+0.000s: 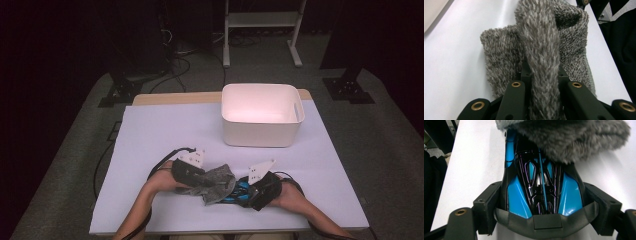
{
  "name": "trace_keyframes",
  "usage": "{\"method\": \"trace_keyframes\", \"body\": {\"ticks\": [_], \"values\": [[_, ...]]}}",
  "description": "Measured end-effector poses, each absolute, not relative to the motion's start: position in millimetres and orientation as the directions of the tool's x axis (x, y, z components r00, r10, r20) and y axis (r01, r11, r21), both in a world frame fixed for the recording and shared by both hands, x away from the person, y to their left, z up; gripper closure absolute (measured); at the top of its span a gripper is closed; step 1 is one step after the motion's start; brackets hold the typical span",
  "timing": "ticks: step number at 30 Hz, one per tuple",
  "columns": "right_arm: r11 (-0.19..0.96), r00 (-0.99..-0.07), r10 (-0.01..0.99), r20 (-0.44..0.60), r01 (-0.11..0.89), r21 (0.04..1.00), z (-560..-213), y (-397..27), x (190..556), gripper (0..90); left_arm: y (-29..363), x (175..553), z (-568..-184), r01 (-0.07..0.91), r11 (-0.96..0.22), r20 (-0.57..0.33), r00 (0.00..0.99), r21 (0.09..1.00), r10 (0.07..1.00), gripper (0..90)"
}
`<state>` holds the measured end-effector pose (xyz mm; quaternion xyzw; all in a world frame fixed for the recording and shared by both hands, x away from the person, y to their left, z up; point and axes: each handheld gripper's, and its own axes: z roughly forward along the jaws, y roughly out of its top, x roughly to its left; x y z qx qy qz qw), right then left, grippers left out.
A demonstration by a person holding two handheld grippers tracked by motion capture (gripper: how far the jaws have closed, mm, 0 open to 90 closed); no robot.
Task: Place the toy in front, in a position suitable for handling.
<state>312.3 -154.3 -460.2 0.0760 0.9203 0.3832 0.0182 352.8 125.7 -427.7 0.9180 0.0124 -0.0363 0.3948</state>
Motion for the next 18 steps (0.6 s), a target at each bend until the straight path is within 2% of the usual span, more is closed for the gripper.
{"method": "trace_keyframes", "body": {"ticks": [10,14,18], "values": [[0.694,-0.988,0.151,0.021,0.121,0.709,-460.4,-154.4,312.3,21.9,150.2,348.1,-436.3,0.106,-0.67,-0.105,0.994,0.735,0.042,75.7],[0.695,-0.988,0.151,0.019,0.12,0.709,-460.4,-154.3,312.3,21.9,151.4,344.5,-436.2,0.103,-0.671,-0.108,0.994,0.735,0.035,75.7],[0.694,-0.988,0.151,0.018,0.119,0.71,-460.6,-154.4,312.3,21.9,142.1,339.3,-431.4,0.058,-0.686,-0.089,0.996,0.726,-0.009,75.8]]}}
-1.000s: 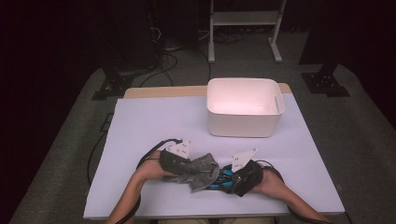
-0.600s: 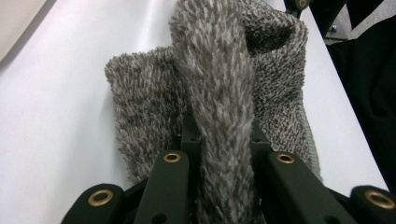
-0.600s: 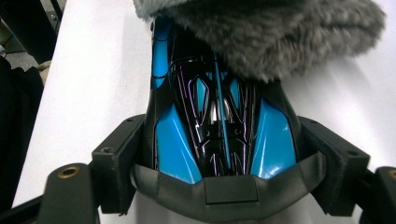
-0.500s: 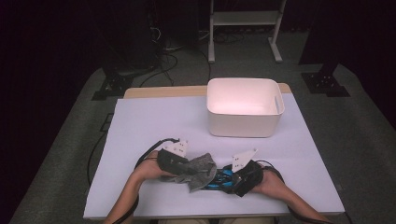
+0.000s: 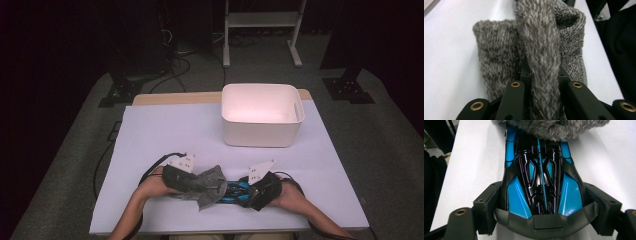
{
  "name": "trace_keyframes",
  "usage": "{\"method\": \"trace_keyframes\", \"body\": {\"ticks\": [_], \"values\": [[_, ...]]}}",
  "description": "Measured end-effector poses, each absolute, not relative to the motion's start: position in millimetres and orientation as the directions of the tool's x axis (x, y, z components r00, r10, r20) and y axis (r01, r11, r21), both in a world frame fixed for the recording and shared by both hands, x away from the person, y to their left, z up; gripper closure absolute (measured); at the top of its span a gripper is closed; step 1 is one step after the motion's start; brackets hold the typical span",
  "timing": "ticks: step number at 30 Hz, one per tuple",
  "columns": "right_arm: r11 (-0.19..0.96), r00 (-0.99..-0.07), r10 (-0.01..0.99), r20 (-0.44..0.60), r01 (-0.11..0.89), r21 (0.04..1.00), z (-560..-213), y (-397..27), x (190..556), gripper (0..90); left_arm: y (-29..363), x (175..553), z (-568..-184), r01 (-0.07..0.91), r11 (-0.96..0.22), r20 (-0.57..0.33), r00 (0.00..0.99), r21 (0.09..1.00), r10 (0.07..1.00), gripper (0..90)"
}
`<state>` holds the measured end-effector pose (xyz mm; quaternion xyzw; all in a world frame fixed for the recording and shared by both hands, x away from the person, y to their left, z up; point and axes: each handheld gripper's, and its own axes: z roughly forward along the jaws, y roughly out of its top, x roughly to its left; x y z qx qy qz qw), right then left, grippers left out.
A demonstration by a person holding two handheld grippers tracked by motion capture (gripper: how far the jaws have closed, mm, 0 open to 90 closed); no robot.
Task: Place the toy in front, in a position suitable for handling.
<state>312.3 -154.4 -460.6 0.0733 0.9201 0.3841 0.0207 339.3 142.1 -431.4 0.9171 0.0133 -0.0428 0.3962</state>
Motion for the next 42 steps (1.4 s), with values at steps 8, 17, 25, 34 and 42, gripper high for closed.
{"method": "trace_keyframes", "body": {"ticks": [8,17,25,34,42], "values": [[0.693,-0.988,0.152,0.019,0.12,0.711,-460.7,-154.5,312.2,21.9,111.1,329.1,-421.7,-0.04,-0.704,-0.053,0.993,0.709,-0.11,75.7],[0.691,-0.987,0.158,0.019,0.125,0.712,-460.8,-154.4,311.5,21.7,123.1,329.9,-427.9,-0.001,-0.69,-0.082,0.993,0.724,-0.088,75.7],[0.707,-0.985,0.169,0.031,0.143,0.693,-457.2,-155.3,311.4,21.2,136.1,327.6,-430.6,0.025,-0.693,-0.09,0.994,0.72,-0.058,75.4],[0.703,-0.982,0.186,0.039,0.161,0.693,-455.1,-167.8,309.7,22.5,141.1,330.9,-430.5,0.031,-0.691,-0.073,0.997,0.722,-0.031,75.1],[0.702,-0.983,0.175,0.05,0.161,0.694,-455.9,-166.4,311.7,23.0,137.8,346.4,-427.6,0.07,-0.699,-0.076,0.997,0.712,0.022,75.0]]}}
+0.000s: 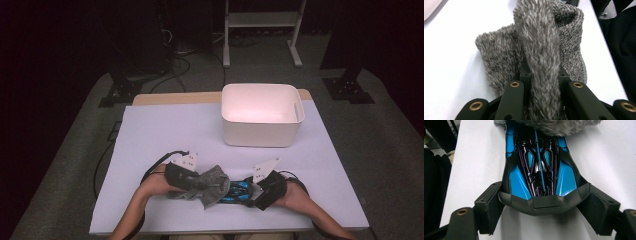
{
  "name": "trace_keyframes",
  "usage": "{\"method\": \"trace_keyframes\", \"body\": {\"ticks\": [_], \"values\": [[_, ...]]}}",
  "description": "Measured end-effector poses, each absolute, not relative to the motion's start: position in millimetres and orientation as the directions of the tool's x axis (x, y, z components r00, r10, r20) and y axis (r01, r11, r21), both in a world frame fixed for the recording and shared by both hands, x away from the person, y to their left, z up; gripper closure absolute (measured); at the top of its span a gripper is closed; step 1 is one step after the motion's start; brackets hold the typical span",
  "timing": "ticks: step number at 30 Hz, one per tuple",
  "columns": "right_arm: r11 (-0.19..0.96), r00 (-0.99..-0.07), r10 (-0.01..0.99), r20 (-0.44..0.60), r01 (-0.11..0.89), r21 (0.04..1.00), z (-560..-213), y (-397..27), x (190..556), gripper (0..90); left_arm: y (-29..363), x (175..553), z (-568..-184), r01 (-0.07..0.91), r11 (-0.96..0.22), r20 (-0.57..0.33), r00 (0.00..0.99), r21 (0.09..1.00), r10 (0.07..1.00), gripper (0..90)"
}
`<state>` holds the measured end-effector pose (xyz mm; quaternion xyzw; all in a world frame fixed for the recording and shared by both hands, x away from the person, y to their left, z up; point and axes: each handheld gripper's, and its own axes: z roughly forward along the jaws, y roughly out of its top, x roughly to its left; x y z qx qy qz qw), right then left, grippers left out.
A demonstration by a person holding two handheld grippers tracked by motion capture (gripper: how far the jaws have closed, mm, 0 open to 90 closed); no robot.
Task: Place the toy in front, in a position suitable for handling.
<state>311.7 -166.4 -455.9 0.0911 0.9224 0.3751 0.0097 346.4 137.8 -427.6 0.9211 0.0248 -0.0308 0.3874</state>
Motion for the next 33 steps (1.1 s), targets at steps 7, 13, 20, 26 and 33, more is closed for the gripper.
{"method": "trace_keyframes", "body": {"ticks": [7,13,20,26,33], "values": [[0.7,-0.984,0.172,0.055,0.161,0.696,-456.4,-165.2,312.5,23.0,133.1,353.3,-426.7,0.082,-0.699,-0.085,0.996,0.711,0.029,75.0],[0.696,-0.984,0.169,0.063,0.164,0.699,-456.9,-163.0,313.0,23.1,117.1,353.3,-419.6,0.051,-0.695,-0.076,0.997,0.717,-0.006,75.0],[0.692,-0.984,0.167,0.067,0.165,0.702,-457.4,-159.2,313.7,23.2,67.8,341.2,-410.8,-0.062,-0.706,-0.049,0.99,0.705,-0.136,74.9],[0.688,-0.983,0.17,0.073,0.172,0.705,-457.8,-159.3,313.2,23.2,38.1,336.4,-411.4,-0.12,-0.723,-0.029,0.981,0.681,-0.19,74.9],[0.682,-0.982,0.172,0.076,0.174,0.71,-458.6,-160.0,313.4,23.2,24.0,336.3,-412.7,-0.125,-0.722,-0.028,0.98,0.681,-0.196,74.9]]}}
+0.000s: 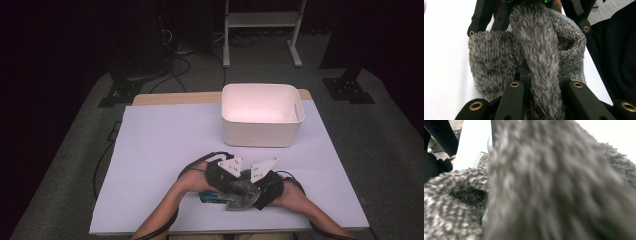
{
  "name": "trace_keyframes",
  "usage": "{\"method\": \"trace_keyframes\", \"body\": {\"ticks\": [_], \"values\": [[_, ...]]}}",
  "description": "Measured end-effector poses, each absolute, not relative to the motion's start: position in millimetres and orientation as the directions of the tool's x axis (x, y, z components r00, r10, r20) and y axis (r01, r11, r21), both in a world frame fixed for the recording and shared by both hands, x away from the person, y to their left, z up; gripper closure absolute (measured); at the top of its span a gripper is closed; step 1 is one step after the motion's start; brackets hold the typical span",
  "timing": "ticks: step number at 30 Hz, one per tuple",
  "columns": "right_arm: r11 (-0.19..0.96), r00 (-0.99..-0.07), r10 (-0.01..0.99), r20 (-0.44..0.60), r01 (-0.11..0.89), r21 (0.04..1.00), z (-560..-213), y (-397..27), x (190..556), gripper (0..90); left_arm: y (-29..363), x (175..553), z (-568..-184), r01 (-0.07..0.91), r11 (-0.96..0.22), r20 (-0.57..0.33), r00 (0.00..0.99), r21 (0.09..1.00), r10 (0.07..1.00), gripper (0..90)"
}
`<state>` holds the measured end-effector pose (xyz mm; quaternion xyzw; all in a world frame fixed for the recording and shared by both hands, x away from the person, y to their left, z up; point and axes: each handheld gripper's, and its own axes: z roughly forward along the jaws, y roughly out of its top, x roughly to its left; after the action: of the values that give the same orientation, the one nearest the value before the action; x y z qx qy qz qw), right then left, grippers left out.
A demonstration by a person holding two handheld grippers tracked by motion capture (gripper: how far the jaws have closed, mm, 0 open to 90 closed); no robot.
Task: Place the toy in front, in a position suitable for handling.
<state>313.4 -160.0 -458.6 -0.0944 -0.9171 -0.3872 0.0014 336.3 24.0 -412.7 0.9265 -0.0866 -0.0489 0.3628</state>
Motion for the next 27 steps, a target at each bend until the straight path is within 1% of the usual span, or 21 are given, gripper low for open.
{"method": "trace_keyframes", "body": {"ticks": [8,13,17,21,27], "values": [[0.688,-0.983,0.171,0.066,0.167,0.706,-458.3,-159.7,312.8,23.4,32.6,335.5,-412.6,-0.129,-0.723,-0.024,0.98,0.679,-0.197,74.9],[0.687,-0.983,0.169,0.068,0.167,0.707,-458.3,-159.3,313.1,23.4,50.9,340.5,-410.5,-0.086,-0.718,-0.027,0.989,0.691,-0.145,74.9],[0.682,-0.983,0.17,0.07,0.168,0.711,-458.9,-158.9,313.0,23.3,45.3,342.0,-411.5,-0.078,-0.71,-0.031,0.99,0.7,-0.139,74.9],[0.681,-0.983,0.171,0.067,0.167,0.713,-459.1,-159.3,313.1,23.4,29.5,345.2,-412.0,-0.094,-0.709,-0.011,0.99,0.699,-0.143,74.9],[0.68,-0.983,0.17,0.073,0.17,0.713,-459.1,-159.3,313.1,23.4,35.4,349.4,-413.2,-0.08,-0.717,-0.018,0.992,0.693,-0.128,74.7]]}}
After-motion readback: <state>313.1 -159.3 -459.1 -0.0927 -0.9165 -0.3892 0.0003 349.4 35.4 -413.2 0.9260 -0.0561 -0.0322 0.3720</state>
